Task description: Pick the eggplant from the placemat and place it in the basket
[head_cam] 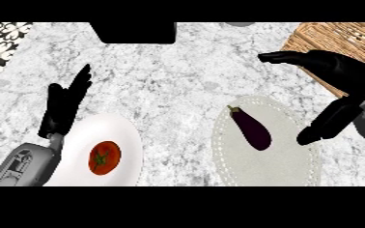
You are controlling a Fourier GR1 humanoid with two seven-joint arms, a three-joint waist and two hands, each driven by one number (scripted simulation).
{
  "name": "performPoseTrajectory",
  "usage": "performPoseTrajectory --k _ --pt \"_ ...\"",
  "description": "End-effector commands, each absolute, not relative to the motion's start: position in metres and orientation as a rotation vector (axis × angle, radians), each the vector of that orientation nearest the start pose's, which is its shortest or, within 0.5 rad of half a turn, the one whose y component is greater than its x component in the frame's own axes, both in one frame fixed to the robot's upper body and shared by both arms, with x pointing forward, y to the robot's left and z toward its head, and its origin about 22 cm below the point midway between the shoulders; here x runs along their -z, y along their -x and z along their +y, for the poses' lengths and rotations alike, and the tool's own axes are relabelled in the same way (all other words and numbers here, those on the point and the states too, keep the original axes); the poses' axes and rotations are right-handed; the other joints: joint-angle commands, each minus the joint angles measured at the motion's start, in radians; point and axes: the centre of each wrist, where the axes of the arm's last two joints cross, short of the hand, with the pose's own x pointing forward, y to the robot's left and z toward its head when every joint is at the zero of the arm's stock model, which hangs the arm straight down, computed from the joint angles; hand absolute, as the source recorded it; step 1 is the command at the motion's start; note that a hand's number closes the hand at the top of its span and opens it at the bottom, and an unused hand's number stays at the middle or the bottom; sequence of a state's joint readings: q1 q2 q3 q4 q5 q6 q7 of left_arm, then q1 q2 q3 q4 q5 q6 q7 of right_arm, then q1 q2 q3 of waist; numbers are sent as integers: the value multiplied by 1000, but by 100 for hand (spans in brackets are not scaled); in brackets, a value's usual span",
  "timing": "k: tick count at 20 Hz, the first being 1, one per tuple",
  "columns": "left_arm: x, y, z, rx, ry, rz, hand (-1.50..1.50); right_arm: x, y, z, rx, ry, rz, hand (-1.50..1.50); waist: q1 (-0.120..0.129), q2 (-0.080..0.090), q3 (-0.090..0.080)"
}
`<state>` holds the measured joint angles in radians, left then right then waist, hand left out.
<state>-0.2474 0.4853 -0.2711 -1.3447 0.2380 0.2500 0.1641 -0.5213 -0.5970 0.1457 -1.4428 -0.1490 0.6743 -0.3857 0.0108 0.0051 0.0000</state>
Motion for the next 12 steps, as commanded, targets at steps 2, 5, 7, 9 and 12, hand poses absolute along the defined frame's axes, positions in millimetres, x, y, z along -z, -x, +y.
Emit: performPoseTrajectory --k 2,5,7,9,12 --pt "-20 -288 257 221 -239 -1380 0 -227 -344 -314 -1572 -255 -1679 -150 23 1 1" --pt "-26 -297 275 241 -236 -1381 0 -216 -344 -297 -1728 -343 -1504 -150 28 8 0" --pt "-33 -305 274 229 -247 -1384 0 -225 -349 -311 -1732 -358 -1479 -150 30 11 1" --pt "-30 -301 272 234 -246 -1365 0 -223 -349 -317 -1740 -386 -1456 -150 26 8 2" --pt "-20 -295 263 235 -226 -1382 0 -211 -351 -321 -1740 -401 -1438 -150 28 10 2"
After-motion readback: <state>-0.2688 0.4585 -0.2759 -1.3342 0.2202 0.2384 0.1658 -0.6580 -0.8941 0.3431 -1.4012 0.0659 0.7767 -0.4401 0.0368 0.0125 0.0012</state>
